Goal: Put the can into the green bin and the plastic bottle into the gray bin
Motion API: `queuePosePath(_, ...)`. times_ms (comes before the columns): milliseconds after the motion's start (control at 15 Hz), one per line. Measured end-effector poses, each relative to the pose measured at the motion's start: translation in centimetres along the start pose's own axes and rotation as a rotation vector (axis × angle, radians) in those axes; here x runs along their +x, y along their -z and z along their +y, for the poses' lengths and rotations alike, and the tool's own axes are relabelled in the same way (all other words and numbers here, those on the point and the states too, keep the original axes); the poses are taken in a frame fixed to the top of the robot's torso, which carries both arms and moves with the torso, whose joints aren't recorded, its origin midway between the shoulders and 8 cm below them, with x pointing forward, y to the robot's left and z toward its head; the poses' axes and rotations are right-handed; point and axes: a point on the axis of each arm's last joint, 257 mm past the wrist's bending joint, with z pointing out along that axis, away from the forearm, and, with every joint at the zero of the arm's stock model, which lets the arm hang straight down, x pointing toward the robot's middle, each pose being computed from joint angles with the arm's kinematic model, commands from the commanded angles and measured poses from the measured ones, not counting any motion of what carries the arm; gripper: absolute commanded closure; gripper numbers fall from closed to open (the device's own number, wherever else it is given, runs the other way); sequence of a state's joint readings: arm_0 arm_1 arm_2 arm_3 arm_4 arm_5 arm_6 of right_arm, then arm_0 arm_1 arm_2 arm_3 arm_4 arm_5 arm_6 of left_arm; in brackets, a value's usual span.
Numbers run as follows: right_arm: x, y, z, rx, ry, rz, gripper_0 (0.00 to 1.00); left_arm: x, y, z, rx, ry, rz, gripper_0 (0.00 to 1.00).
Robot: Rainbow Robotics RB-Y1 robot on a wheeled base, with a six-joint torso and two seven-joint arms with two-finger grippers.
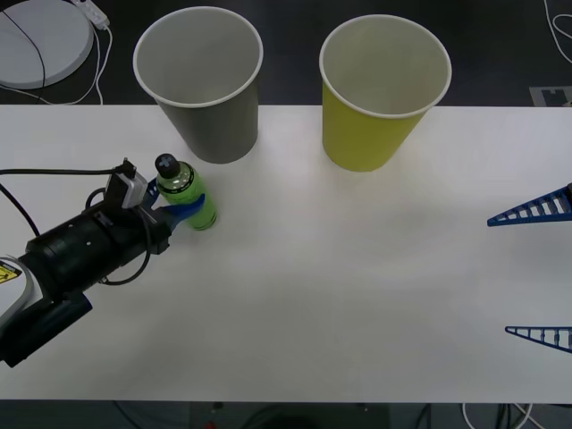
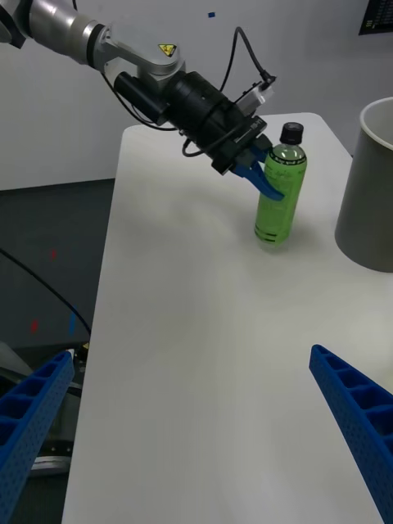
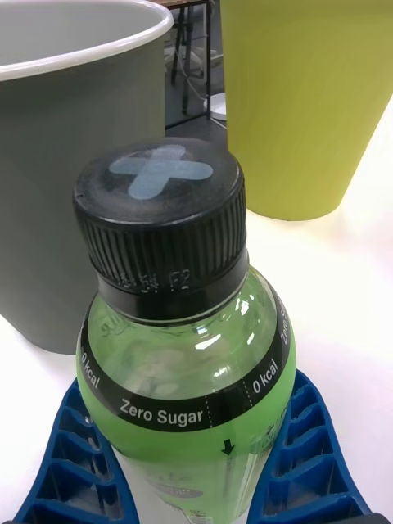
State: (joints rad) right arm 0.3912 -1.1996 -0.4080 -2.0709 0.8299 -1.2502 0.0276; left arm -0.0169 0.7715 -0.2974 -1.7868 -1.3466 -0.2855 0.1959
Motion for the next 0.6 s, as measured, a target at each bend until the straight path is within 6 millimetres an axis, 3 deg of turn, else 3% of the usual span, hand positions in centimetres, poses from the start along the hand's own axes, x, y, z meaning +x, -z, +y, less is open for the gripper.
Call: queuePosePath(600, 0.0, 0.0, 0.0, 0.000, 0.000, 0.000, 0.00, -2.1, 1.6, 1.4, -0.001, 0.045, 0.006, 1.00)
